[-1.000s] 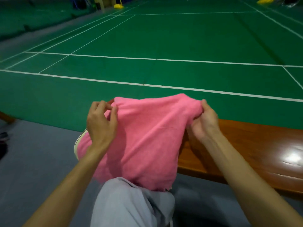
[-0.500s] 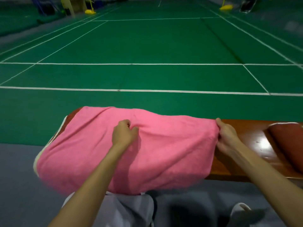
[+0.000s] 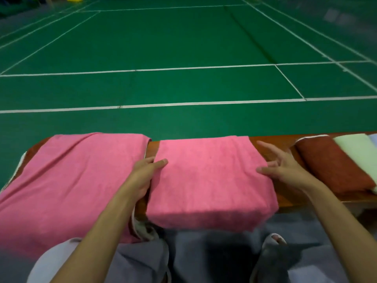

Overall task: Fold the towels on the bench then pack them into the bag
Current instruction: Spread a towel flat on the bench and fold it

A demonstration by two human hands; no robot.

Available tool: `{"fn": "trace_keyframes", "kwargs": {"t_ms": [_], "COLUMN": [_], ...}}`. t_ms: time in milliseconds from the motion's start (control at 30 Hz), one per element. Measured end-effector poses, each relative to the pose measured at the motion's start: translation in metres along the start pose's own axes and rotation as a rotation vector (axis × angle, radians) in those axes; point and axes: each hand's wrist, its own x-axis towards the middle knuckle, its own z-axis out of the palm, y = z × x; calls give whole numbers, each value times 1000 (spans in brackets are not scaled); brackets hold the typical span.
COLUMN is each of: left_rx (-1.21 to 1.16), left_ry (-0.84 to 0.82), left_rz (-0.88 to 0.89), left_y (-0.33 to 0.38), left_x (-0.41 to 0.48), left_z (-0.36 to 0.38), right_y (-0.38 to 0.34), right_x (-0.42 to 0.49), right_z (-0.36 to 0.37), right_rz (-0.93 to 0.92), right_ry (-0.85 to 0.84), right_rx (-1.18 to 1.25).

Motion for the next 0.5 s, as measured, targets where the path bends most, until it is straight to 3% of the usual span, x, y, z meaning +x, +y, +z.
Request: {"fn": "trace_keyframes", "kwargs": {"t_ms": [67,200,333,400,500], "left_rx": [74,106,270,309,439], "left_ry": [-8,-216,-378,-339,-262], "left_rz": [97,300,320,297,317], "left_y": [7,23,34,36,36], "left_x": [-7,-22,-34,-34,-30], "left_z": [-7,-19,-33,-40,-51], "right_y": [-6,-14,-13,-2,6], "right_x": [-3,-7,-9,-5,-1], "right_z": [-10,-21,-11,-9,-5], "right_rz": [-91,-235,-199,-206,-277], "right_ry": [46,166,4,-31,43], "right_rx": [-34,17,38,-160,-573]}}
